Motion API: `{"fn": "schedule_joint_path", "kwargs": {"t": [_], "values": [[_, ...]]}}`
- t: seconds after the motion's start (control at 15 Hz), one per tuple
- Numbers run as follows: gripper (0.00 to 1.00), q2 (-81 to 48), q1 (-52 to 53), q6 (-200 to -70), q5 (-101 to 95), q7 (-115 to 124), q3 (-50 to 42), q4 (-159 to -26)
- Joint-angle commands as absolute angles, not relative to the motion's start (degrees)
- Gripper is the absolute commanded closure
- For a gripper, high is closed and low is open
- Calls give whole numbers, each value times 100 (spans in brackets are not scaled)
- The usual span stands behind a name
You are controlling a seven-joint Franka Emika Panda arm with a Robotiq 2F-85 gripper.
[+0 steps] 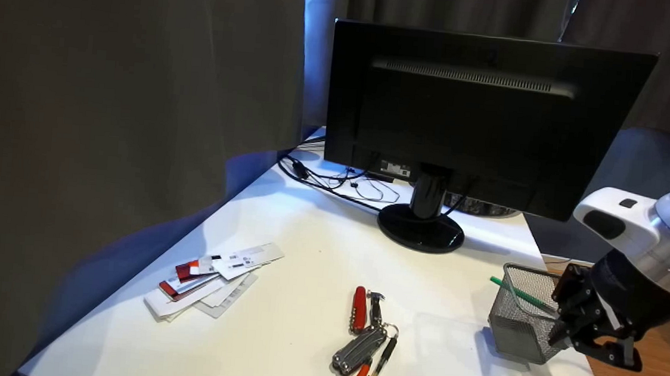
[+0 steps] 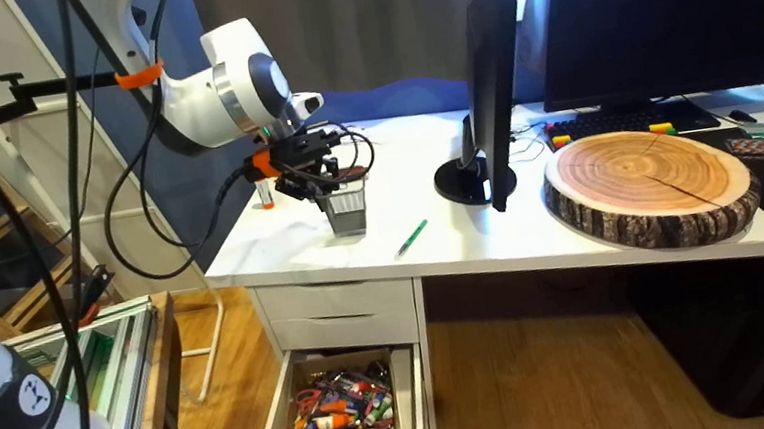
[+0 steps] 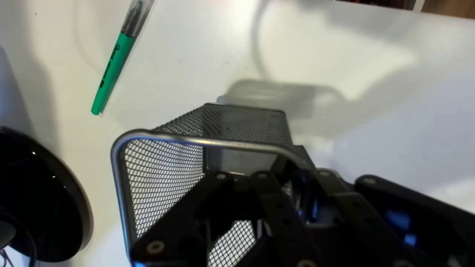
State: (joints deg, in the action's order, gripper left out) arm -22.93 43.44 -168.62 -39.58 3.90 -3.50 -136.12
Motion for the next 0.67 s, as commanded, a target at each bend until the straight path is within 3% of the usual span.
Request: {"fn": "schedule_joint_path", "kwargs": {"t": [0.0, 0.07, 0.2, 0.6], "values": [[98, -2368, 4534, -16941, -4087, 492, -421, -13578], [69, -2383, 4535, -16915, -4038, 458, -394, -13581], [63, -2316, 4681, -16844, -4148, 617, -560, -13591], [20, -1695, 5402, -16787, -4891, 1772, -1744, -13837]]}}
